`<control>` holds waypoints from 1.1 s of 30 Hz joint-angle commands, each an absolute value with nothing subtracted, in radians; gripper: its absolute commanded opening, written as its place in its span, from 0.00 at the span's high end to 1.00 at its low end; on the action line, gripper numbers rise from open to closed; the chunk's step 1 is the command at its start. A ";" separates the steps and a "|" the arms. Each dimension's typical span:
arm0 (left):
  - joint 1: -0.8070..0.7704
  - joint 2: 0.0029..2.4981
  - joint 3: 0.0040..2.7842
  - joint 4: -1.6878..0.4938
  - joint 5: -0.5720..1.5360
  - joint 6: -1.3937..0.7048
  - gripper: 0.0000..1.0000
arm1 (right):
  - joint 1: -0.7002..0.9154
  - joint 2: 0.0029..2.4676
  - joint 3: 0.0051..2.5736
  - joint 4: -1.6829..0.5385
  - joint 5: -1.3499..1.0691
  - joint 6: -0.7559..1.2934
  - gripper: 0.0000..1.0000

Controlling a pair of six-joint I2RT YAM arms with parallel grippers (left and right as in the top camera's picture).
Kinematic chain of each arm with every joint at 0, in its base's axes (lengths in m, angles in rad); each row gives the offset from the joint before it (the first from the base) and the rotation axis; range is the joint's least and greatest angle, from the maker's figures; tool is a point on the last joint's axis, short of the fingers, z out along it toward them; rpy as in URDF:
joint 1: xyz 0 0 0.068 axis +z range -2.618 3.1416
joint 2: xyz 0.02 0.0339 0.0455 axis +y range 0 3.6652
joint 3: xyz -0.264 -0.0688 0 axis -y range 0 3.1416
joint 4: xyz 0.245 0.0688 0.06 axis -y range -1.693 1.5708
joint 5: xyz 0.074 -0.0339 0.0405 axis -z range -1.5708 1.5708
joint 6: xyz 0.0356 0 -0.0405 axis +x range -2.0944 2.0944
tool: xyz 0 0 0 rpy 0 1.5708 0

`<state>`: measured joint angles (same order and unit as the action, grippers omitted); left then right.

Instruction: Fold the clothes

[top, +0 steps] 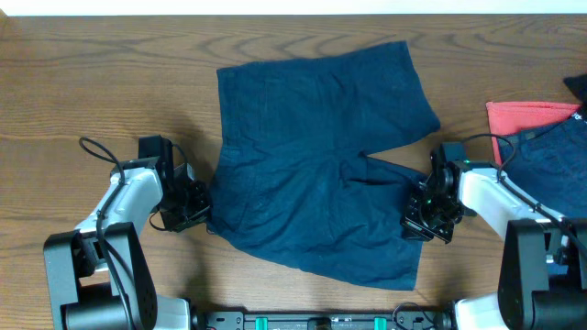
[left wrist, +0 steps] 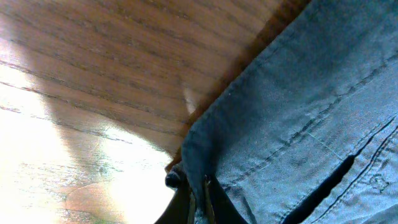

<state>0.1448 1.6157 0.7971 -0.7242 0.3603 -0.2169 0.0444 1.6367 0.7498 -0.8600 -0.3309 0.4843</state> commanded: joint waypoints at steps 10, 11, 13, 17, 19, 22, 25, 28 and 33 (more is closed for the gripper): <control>0.144 1.624 0.813 -0.688 0.387 -0.224 0.94 | 0.036 1.640 0.688 -0.429 -0.171 0.728 0.99; 0.144 1.624 0.813 -0.678 0.398 -0.224 0.94 | 0.028 1.640 0.698 -0.401 -0.171 0.735 0.99; 0.144 1.624 0.813 -0.661 0.421 -0.224 0.94 | 0.008 1.640 0.720 -0.376 -0.168 0.736 0.99; 0.144 1.624 0.813 -0.624 0.459 -0.224 0.94 | -0.052 1.640 0.795 -0.434 -0.213 0.651 0.88; 0.144 1.624 0.813 -0.620 0.461 -0.224 0.94 | -0.081 1.640 0.844 -0.527 -0.270 0.540 0.70; 0.144 1.624 0.813 -0.620 0.461 -0.223 0.94 | -0.123 1.640 0.918 -0.733 -0.300 0.400 0.62; 0.144 1.624 0.813 -0.620 0.461 -0.223 0.94 | -0.140 1.640 0.934 -0.902 -0.299 0.349 0.57; 0.144 1.624 0.813 -0.620 0.461 -0.223 0.93 | -0.130 1.640 0.892 -1.000 -0.288 0.343 0.57; 0.144 1.624 0.813 -0.620 0.461 -0.223 0.93 | -0.120 1.640 0.757 -1.013 -0.290 0.385 0.60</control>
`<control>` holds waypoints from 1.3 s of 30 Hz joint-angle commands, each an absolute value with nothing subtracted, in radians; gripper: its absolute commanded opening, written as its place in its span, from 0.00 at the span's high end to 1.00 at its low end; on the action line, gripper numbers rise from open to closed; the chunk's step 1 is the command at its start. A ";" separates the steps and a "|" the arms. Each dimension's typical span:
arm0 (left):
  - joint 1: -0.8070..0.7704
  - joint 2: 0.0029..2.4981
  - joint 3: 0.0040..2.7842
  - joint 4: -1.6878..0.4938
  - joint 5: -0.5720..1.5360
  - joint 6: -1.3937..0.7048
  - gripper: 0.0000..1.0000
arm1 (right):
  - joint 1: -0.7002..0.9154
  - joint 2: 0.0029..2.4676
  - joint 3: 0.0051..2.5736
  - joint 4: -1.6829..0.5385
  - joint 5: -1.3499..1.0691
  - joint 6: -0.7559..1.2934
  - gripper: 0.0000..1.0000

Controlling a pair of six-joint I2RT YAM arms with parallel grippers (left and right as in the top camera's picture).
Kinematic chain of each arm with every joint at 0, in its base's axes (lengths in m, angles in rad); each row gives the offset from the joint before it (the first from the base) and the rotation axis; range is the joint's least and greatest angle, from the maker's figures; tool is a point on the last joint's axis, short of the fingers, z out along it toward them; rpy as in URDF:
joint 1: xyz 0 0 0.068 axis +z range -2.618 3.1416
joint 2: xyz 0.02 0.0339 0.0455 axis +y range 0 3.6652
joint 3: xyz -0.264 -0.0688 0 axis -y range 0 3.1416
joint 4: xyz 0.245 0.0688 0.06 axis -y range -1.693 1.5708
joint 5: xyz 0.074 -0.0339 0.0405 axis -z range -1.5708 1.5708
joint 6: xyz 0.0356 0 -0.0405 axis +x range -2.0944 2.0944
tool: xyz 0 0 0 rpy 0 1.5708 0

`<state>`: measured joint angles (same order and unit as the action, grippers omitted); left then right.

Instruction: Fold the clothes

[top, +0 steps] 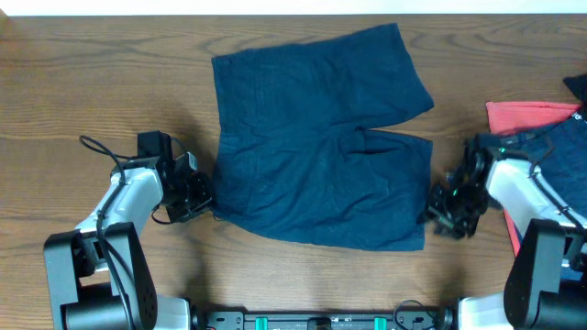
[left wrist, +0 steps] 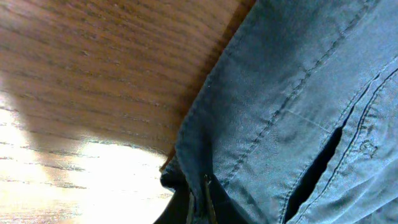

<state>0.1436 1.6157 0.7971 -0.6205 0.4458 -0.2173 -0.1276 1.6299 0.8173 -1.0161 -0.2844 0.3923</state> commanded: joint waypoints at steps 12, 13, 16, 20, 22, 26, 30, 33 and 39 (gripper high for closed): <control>0.144 1.624 0.813 -0.620 0.460 -0.223 0.93 | -0.102 1.640 0.617 -0.845 -0.490 0.362 0.76; 0.144 1.624 0.813 -0.622 0.460 -0.223 0.93 | -0.102 1.640 0.618 -0.845 -0.485 0.361 0.82; 0.144 1.624 0.813 -0.623 0.460 -0.223 0.93 | -0.106 1.640 0.625 -0.853 -0.456 0.337 0.95; 0.144 1.624 0.813 -0.623 0.460 -0.223 0.93 | -0.106 1.640 0.633 -0.856 -0.419 0.335 0.98; 0.144 1.624 0.813 -0.624 0.460 -0.222 0.93 | -0.106 1.639 0.642 -0.864 -0.419 0.329 0.99; 0.145 1.622 0.814 -0.640 0.460 -0.203 0.94 | -0.107 1.606 0.693 -0.876 -0.418 0.304 0.99; 0.146 1.577 0.838 -0.719 0.459 -0.172 0.94 | -0.138 1.506 0.818 -0.946 -0.416 0.302 0.99; 0.146 1.497 0.865 -0.789 0.459 -0.165 0.94 | -0.189 1.422 0.928 -1.019 -0.373 0.342 0.99; 0.145 1.249 0.885 -0.947 0.461 -0.178 0.94 | -0.279 1.262 1.097 -1.140 -0.247 0.374 0.99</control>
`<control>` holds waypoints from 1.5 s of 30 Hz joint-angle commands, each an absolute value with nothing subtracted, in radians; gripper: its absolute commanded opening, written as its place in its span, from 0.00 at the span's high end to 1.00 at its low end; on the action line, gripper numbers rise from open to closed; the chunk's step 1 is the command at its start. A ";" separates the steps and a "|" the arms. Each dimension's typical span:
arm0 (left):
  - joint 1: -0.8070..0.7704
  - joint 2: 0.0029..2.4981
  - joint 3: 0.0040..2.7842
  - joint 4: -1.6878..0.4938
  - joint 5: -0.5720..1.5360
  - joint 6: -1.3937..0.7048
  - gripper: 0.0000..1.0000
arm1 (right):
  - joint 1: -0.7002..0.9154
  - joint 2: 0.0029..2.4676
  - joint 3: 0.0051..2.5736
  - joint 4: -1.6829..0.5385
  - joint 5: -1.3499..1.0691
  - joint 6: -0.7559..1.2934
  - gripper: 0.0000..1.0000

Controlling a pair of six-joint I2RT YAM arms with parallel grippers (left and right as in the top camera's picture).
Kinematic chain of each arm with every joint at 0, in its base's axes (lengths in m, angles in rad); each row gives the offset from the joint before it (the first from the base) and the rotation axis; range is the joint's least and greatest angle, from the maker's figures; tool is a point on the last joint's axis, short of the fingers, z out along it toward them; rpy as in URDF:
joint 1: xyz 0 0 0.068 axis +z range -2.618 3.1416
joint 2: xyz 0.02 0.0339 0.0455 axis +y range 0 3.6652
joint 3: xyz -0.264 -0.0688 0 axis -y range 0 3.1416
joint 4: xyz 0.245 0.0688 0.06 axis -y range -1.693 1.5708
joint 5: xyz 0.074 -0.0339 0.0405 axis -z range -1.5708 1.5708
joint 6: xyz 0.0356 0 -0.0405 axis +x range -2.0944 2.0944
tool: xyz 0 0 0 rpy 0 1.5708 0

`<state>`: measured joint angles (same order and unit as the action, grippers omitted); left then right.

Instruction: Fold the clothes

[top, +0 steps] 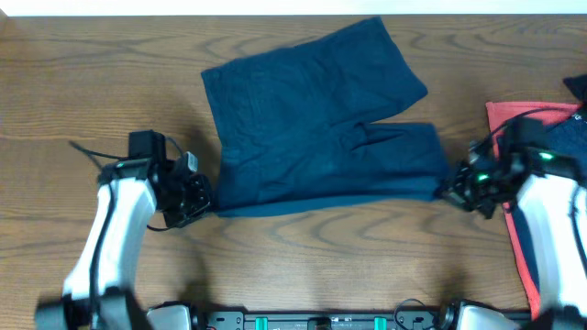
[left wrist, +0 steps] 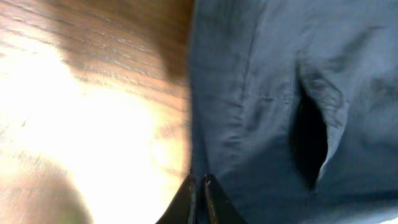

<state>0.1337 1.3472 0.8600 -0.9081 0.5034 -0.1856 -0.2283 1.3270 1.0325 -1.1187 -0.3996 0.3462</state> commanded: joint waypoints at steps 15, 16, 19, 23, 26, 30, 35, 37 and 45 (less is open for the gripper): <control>0.144 0.710 0.894 -1.327 0.524 -0.290 0.90 | -0.300 1.108 1.308 -1.288 -0.164 0.389 0.99; 0.144 0.710 0.892 -1.323 0.524 -0.288 0.87 | -0.300 1.116 1.308 -1.292 -0.163 0.389 0.99; 0.144 0.725 0.870 -1.299 0.546 -0.286 0.83 | -0.300 1.140 1.308 -1.298 -0.160 0.388 0.99; 0.091 0.764 0.790 -1.184 0.664 -0.306 0.83 | -0.300 1.168 1.308 -1.297 -0.160 0.388 0.99; -0.004 0.817 0.718 -1.074 0.666 -0.364 0.83 | -0.300 1.187 1.308 -1.293 -0.157 0.389 0.99; -0.155 0.940 0.678 -0.903 0.662 -0.416 0.77 | -0.300 1.204 1.308 -1.291 -0.157 0.388 0.99; -0.392 1.121 0.679 -0.732 0.669 -0.530 0.76 | -0.300 1.209 1.308 -1.280 -0.157 0.388 0.99; -0.496 1.188 0.679 -0.659 0.661 -0.597 0.72 | -0.300 1.209 1.308 -1.277 -0.157 0.388 0.99; -0.714 1.466 0.679 -0.427 0.714 -0.858 0.56 | -0.300 1.209 1.308 -1.259 -0.157 0.388 0.99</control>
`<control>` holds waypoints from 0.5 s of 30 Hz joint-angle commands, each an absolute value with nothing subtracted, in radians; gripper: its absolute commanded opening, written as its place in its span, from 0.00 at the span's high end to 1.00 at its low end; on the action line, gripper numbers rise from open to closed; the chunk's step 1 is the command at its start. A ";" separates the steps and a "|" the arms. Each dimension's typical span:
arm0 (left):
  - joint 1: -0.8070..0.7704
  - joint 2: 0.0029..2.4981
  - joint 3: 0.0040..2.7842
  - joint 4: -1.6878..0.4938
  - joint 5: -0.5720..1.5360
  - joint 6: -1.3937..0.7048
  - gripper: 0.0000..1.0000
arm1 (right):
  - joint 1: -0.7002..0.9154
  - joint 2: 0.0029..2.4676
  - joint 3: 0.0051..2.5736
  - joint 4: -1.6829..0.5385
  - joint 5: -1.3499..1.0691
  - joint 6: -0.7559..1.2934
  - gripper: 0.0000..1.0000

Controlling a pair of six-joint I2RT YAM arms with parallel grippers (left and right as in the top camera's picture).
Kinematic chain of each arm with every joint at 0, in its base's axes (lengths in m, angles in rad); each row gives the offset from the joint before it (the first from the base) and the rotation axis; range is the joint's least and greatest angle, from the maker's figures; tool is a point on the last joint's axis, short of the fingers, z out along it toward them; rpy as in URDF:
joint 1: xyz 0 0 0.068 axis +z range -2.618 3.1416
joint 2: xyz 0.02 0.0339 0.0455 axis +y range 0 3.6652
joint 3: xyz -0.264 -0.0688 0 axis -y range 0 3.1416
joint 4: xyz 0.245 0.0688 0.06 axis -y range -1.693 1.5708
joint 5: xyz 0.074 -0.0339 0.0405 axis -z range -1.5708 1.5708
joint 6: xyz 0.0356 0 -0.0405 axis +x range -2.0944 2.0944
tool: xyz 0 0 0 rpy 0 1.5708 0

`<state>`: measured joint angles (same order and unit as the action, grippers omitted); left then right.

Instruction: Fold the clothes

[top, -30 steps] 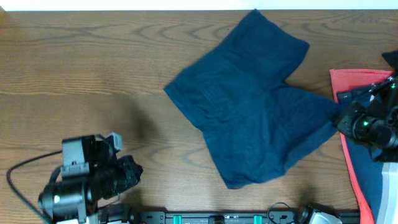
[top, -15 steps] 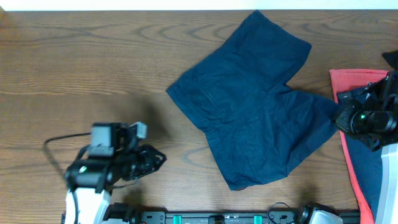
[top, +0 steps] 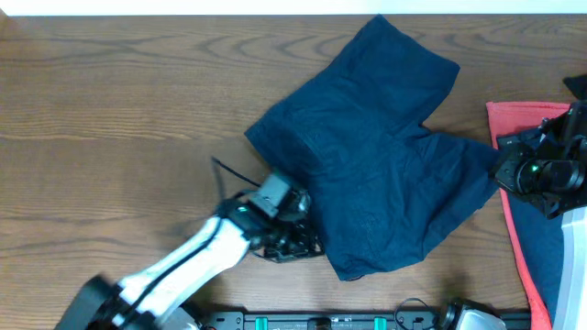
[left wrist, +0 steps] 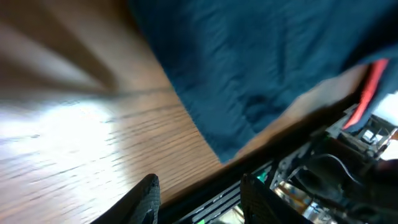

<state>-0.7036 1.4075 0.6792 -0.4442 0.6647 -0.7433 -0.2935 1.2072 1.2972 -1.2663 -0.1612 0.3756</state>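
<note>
The dark blue shorts (top: 376, 156) lie bunched and partly doubled over, right of the table's middle. In the left wrist view the shorts (left wrist: 249, 62) fill the upper half. My left gripper (top: 307, 246) is at their near left edge. Its fingers stand open with only the table between them (left wrist: 200, 182). At the right, the fabric tapers to a point at my right gripper (top: 502, 170), which is shut on that corner of the shorts.
A red cloth (top: 514, 119) and another dark blue garment (top: 541, 225) lie at the right edge, under the right arm. The black rail (top: 321, 321) runs along the table's near edge, close below the left gripper.
My left gripper was shut on the shorts' near left corner at the table's left. Now it is open at the centre front, with the corner let go. The shorts have shifted right and bunched up.
The shorts lay spread flat, with both grippers at their near corners. They were then drawn wider, the right gripper further right. Then the near edge was straight and taut between the grippers. Now the left corner lies released toward the right.
</note>
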 commanded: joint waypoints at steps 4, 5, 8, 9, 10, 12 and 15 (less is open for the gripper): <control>-0.719 1.547 0.679 -0.353 0.752 -0.934 0.55 | -0.300 1.209 1.308 -1.247 -0.157 0.388 0.99; -0.723 1.559 0.679 -0.328 0.753 -0.957 0.54 | -0.300 1.209 1.308 -1.245 -0.157 0.388 0.99; -0.761 1.577 0.679 -0.255 0.756 -1.023 0.48 | -0.300 1.209 1.308 -1.238 -0.157 0.388 0.99; -0.777 1.580 0.679 -0.237 0.756 -1.041 0.47 | -0.300 1.209 1.308 -1.234 -0.157 0.388 0.99; -0.796 1.581 0.679 -0.218 0.755 -1.058 0.45 | -0.300 1.209 1.308 -1.230 -0.158 0.389 0.99; -0.823 1.582 0.679 -0.211 0.734 -1.087 0.40 | -0.300 1.209 1.308 -1.225 -0.162 0.388 0.99; -0.848 1.583 0.677 -0.212 0.709 -1.123 0.38 | -0.300 1.209 1.308 -1.222 -0.162 0.388 0.99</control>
